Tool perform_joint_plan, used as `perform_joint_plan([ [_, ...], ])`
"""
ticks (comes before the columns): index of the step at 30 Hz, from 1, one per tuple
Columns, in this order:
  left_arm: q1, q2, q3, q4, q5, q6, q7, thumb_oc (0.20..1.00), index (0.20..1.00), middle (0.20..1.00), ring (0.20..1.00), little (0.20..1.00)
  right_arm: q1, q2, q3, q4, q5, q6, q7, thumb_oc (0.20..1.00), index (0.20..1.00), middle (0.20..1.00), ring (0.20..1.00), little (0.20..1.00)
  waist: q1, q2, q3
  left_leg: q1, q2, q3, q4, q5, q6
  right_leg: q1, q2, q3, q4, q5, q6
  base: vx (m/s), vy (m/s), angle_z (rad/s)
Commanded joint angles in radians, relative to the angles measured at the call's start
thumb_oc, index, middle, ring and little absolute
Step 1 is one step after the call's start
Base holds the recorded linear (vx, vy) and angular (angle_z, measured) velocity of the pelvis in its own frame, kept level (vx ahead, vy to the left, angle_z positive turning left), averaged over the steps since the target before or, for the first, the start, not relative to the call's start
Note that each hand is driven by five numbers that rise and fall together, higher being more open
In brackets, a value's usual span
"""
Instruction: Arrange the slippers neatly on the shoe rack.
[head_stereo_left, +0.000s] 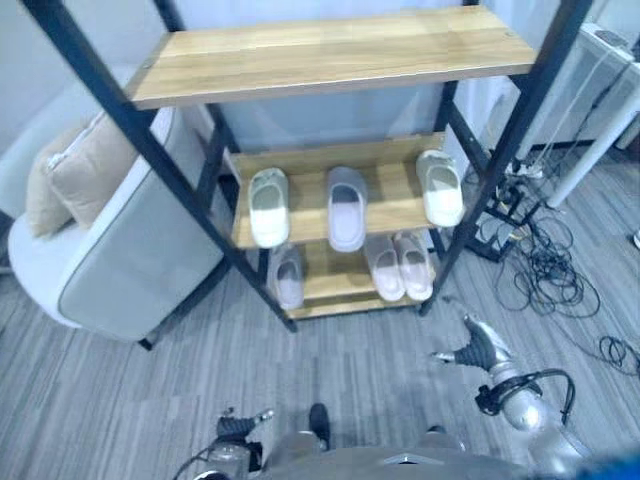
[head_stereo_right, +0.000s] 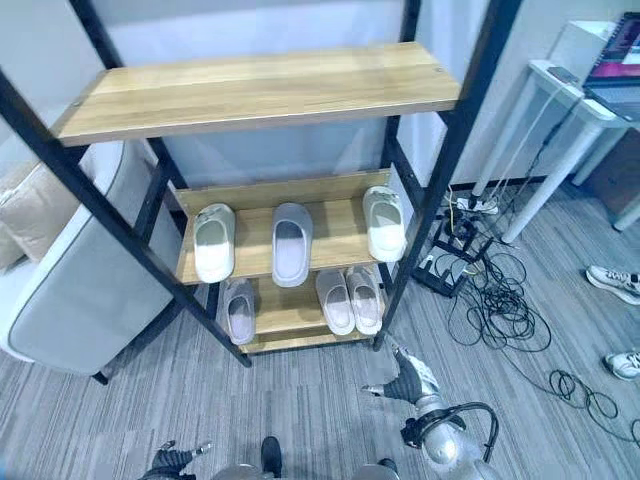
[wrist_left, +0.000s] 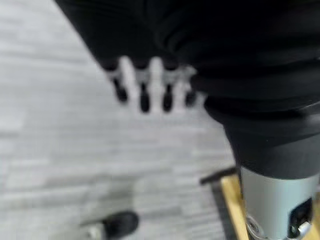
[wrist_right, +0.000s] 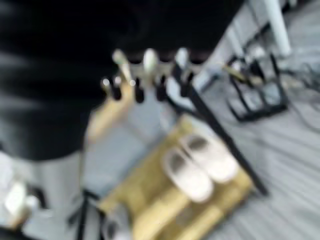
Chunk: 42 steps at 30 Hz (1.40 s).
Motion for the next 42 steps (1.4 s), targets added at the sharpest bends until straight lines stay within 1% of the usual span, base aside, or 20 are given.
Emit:
perform_joint_plan([
  [1,-0.058,0.011,0.000,0.005,0.034,-0.023,-0.016,1.000,1.000,1.000,1.000,1.000,-0.096,0.041,0.013,-0.080,-0.067,-0.071,-0.040,1.000,1.000,1.000,1.000,1.000,0.026,-0.075,0.025,0.014,0.004,-0.051,0.026,-0.123,0.012,0.040,-0.063,-0.029,-0.105,0.253,0.043,0.05,0.006,0.04],
  [2,-0.055,0.006,-0.009,-0.001,0.040,-0.026,-0.017,1.000,1.000,1.000,1.000,1.000,-0.101,0.030,0.009,-0.099,-0.095,-0.073,-0.056,1.000,1.000,1.000,1.000,1.000,0.027,-0.073,0.024,0.020,0.001,-0.056,0.018,-0.122,0.013,0.042,-0.065,-0.033,-0.101,0.253,0.045,0.08,-0.016,0.17],
  [3,-0.049,0.006,-0.036,-0.011,0.070,-0.033,-0.022,1.000,1.000,1.000,1.000,1.000,-0.144,-0.002,0.007,-0.164,-0.175,-0.070,-0.094,1.000,1.000,1.000,1.000,1.000,0.033,-0.069,0.021,0.028,-0.005,-0.071,0.010,-0.122,0.012,0.046,-0.069,-0.044,-0.097,0.257,0.049,0.12,-0.025,0.26],
  [4,-0.044,0.011,-0.059,-0.031,0.094,-0.038,-0.021,1.000,1.000,1.000,1.000,1.000,-0.196,-0.024,0.020,-0.169,-0.221,-0.059,-0.108,1.000,1.000,1.000,1.000,1.000,0.042,-0.064,0.018,0.030,-0.006,-0.079,0.009,-0.125,0.012,0.051,-0.070,-0.056,-0.099,0.258,0.050,0.12,-0.030,0.31],
  [6,-0.043,0.019,-0.074,-0.049,0.108,-0.042,-0.019,1.000,1.000,1.000,1.000,1.000,-0.279,-0.028,0.033,-0.136,-0.242,-0.041,-0.128,1.000,1.000,1.000,1.000,1.000,0.054,-0.060,0.017,0.028,-0.007,-0.089,0.010,-0.127,0.011,0.056,-0.071,-0.069,-0.102,0.255,0.051,0.07,-0.012,0.24],
  [8,-0.034,0.028,-0.086,-0.055,0.118,-0.047,-0.017,1.000,1.000,1.000,1.000,1.000,-0.355,-0.016,0.029,-0.103,-0.232,-0.024,-0.152,1.000,1.000,1.000,1.000,1.000,0.068,-0.059,0.016,0.023,-0.007,-0.096,0.014,-0.128,0.012,0.058,-0.071,-0.076,-0.105,0.253,0.050,0.05,-0.004,0.08],
  [9,-0.036,0.028,-0.085,-0.055,0.118,-0.047,-0.017,1.000,1.000,1.000,1.000,1.000,-0.358,-0.015,0.031,-0.100,-0.231,-0.024,-0.154,1.000,1.000,1.000,1.000,1.000,0.067,-0.059,0.017,0.022,-0.007,-0.097,0.015,-0.128,0.012,0.058,-0.071,-0.077,-0.106,0.253,0.050,0.05,-0.005,0.13],
  [10,-0.030,0.033,-0.091,-0.047,0.129,-0.045,-0.017,1.000,1.000,1.000,1.000,1.000,-0.449,-0.012,0.024,-0.061,-0.236,0.001,-0.190,1.000,1.000,1.000,1.000,1.000,0.085,-0.060,0.020,0.015,-0.007,-0.101,0.018,-0.128,0.012,0.056,-0.070,-0.083,-0.109,0.254,0.049,0.04,-0.007,0.20],
  [12,-0.028,0.033,-0.094,-0.034,0.140,-0.041,-0.018,1.000,1.000,1.000,1.000,1.000,-0.529,-0.025,0.017,-0.039,-0.259,0.023,-0.220,1.000,1.000,1.000,1.000,1.000,0.104,-0.061,0.024,0.003,-0.007,-0.107,0.022,-0.128,0.013,0.050,-0.069,-0.088,-0.114,0.255,0.048,0.03,-0.010,0.10],
  [13,-0.020,0.036,-0.108,-0.048,0.143,-0.038,-0.016,1.000,1.000,1.000,1.000,1.000,-0.608,-0.013,0.004,0.001,-0.216,0.040,-0.230,1.000,1.000,1.000,1.000,1.000,0.123,-0.060,0.029,-0.012,-0.009,-0.114,0.025,-0.125,0.014,0.047,-0.068,-0.091,-0.121,0.259,0.047,0.01,0.003,0.13],
  [14,-0.015,0.038,-0.115,-0.047,0.146,-0.039,-0.015,1.000,1.000,1.000,1.000,1.000,-0.649,0.005,-0.001,0.029,-0.177,0.042,-0.240,1.000,1.000,1.000,1.000,1.000,0.131,-0.060,0.033,-0.021,-0.009,-0.116,0.028,-0.124,0.014,0.044,-0.069,-0.094,-0.124,0.260,0.046,0.00,0.003,0.25],
  [15,-0.021,0.039,-0.116,-0.015,0.140,-0.036,-0.020,1.000,1.000,1.000,1.000,1.000,-0.715,0.023,0.004,0.086,-0.112,0.042,-0.258,1.000,1.000,1.000,1.000,1.000,0.151,-0.064,0.043,-0.046,-0.009,-0.125,0.040,-0.122,0.013,0.038,-0.068,-0.099,-0.130,0.261,0.044,0.00,0.003,0.27],
  [17,-0.026,0.040,-0.118,-0.004,0.136,-0.037,-0.018,1.000,1.000,1.000,1.000,1.000,-0.771,0.016,0.014,0.154,-0.088,0.042,-0.273,1.000,1.000,1.000,1.000,1.000,0.165,-0.065,0.054,-0.076,-0.008,-0.133,0.059,-0.122,0.011,0.030,-0.069,-0.106,-0.135,0.262,0.041,0.00,-0.011,0.26],
  [20,-0.053,0.043,-0.143,-0.005,0.118,-0.051,-0.013,1.000,1.000,1.000,1.000,1.000,-0.902,0.012,0.042,0.290,0.005,0.030,-0.283,1.000,1.000,1.000,1.000,1.000,0.197,-0.069,0.094,-0.173,-0.009,-0.153,0.119,-0.118,0.006,-0.006,-0.066,-0.111,-0.138,0.268,0.034,-0.07,0.000,0.36],
  [22,-0.068,0.041,-0.156,-0.003,0.107,-0.055,-0.011,1.000,1.000,1.000,1.000,1.000,-0.941,0.005,0.049,0.331,0.051,0.023,-0.277,1.000,1.000,1.000,1.000,1.000,0.203,-0.069,0.109,-0.211,-0.011,-0.163,0.142,-0.117,0.004,-0.023,-0.067,-0.116,-0.136,0.269,0.030,-0.05,0.019,0.22],
  [26,-0.088,0.038,-0.174,-0.036,0.086,-0.072,-0.003,1.000,1.000,1.000,1.000,1.000,-0.930,-0.020,0.012,0.346,0.079,0.021,-0.303,1.000,1.000,1.000,1.000,1.000,0.211,-0.067,0.131,-0.258,-0.015,-0.186,0.163,-0.114,0.000,-0.036,-0.068,-0.129,-0.132,0.270,0.025,-0.01,0.009,0.06],
  [30,-0.102,0.048,-0.187,-0.062,0.082,-0.079,0.006,1.000,1.000,1.000,1.000,1.000,-0.927,-0.033,-0.055,0.352,0.119,0.019,-0.349,1.000,1.000,1.000,1.000,1.000,0.214,-0.063,0.147,-0.277,-0.020,-0.200,0.166,-0.109,-0.003,-0.043,-0.068,-0.141,-0.130,0.266,0.022,0.00,0.008,0.10],
  [34,-0.110,0.050,-0.184,-0.065,0.083,-0.077,0.005,1.000,1.000,1.000,1.000,1.000,-0.917,-0.054,-0.078,0.347,0.122,0.025,-0.354,1.000,1.000,1.000,1.000,1.000,0.214,-0.064,0.157,-0.287,-0.021,-0.209,0.165,-0.107,-0.006,-0.048,-0.070,-0.148,-0.129,0.262,0.021,0.00,0.001,0.05],
  [37,-0.110,0.050,-0.190,-0.067,0.085,-0.077,0.004,1.000,1.000,1.000,1.000,1.000,-0.908,-0.053,-0.104,0.372,0.147,0.022,-0.371,1.000,1.000,1.000,1.000,1.000,0.215,-0.063,0.160,-0.291,-0.023,-0.213,0.164,-0.106,-0.007,-0.048,-0.069,-0.154,-0.130,0.256,0.020,0.01,0.002,0.06],
  [42,-0.109,0.059,-0.183,-0.055,0.092,-0.070,0.003,1.000,1.000,1.000,1.000,1.000,-0.895,-0.048,-0.105,0.409,0.188,0.014,-0.352,1.000,1.000,1.000,1.000,1.000,0.220,-0.065,0.171,-0.290,-0.023,-0.218,0.169,-0.113,-0.010,-0.044,-0.071,-0.160,-0.127,0.250,0.018,0.00,-0.002,0.05],
])
